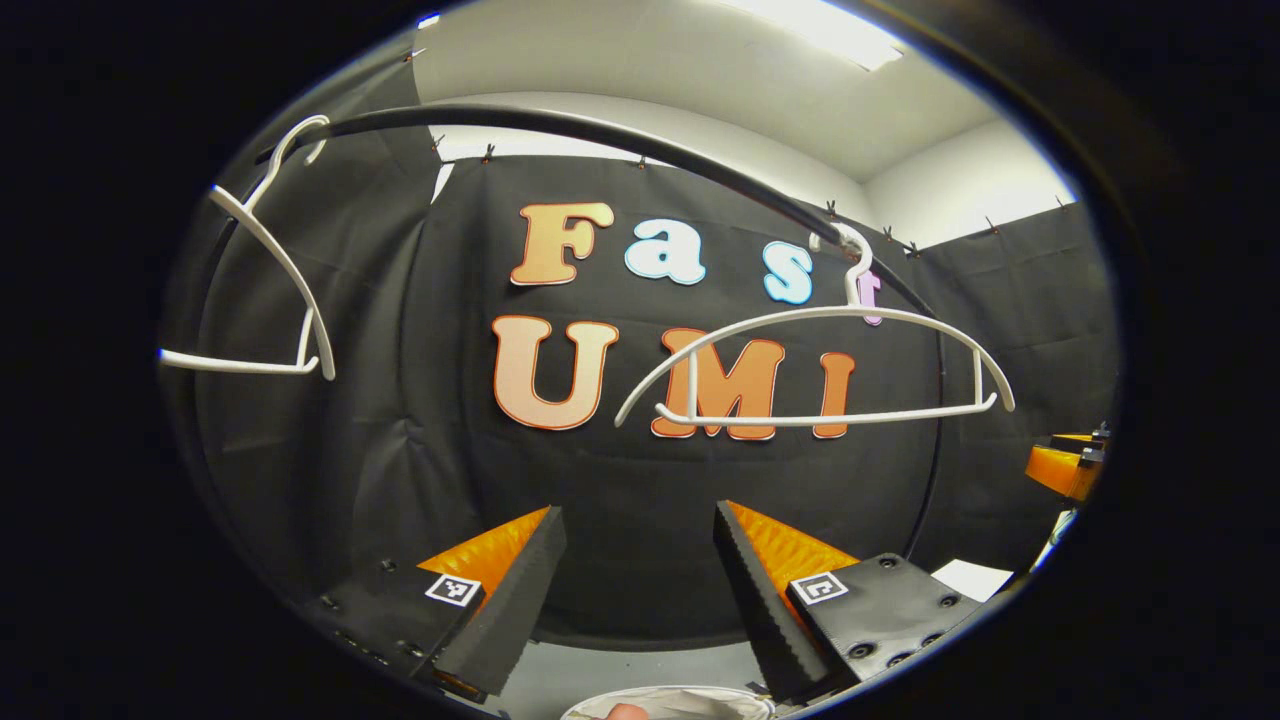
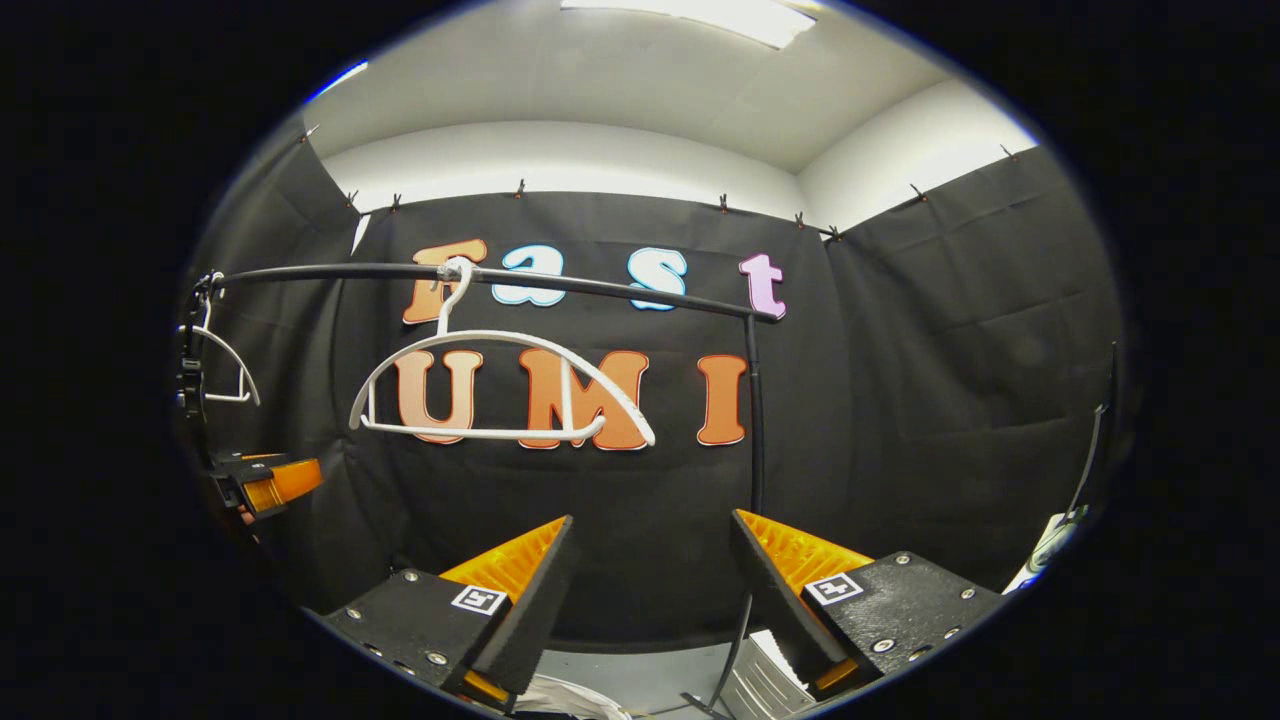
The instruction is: Grasp the clothes on the hanger with both hands and then place them into the laundry hamper below.
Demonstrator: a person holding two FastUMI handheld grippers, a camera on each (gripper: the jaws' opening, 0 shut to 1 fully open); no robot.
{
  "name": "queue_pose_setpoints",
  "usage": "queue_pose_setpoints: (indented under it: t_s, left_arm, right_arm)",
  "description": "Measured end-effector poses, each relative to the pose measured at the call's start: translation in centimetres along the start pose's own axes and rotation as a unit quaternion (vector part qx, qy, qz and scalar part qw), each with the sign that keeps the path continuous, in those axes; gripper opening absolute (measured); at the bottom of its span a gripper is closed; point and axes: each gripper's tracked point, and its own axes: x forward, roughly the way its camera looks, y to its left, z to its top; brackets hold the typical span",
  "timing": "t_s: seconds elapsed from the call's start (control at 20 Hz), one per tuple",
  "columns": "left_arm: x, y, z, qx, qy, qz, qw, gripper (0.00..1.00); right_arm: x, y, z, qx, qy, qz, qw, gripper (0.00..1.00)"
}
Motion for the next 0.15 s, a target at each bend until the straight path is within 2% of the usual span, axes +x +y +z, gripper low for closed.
queue_pose_setpoints:
  t_s: [0.05, 0.1, 0.15]
  left_arm:
    - [0.04, -0.04, -0.13, -0.001, 0.002, 0.0, 1.0, 0.94]
    - [0.0, 0.03, -0.22, -0.001, 0.003, 0.001, 1.0, 1.0]
    - [0.02, 0.09, -0.2, -0.002, 0.003, 0.001, 1.0, 1.0]
  right_arm:
    - [0.04, 0.06, -0.1, 0.001, 0.001, 0.001, 1.0, 0.89]
    - [0.06, 0.15, -0.19, 0.001, 0.002, 0.002, 1.0, 0.93]
    - [0.07, 0.19, -0.19, 0.001, 0.003, 0.001, 1.0, 0.93]
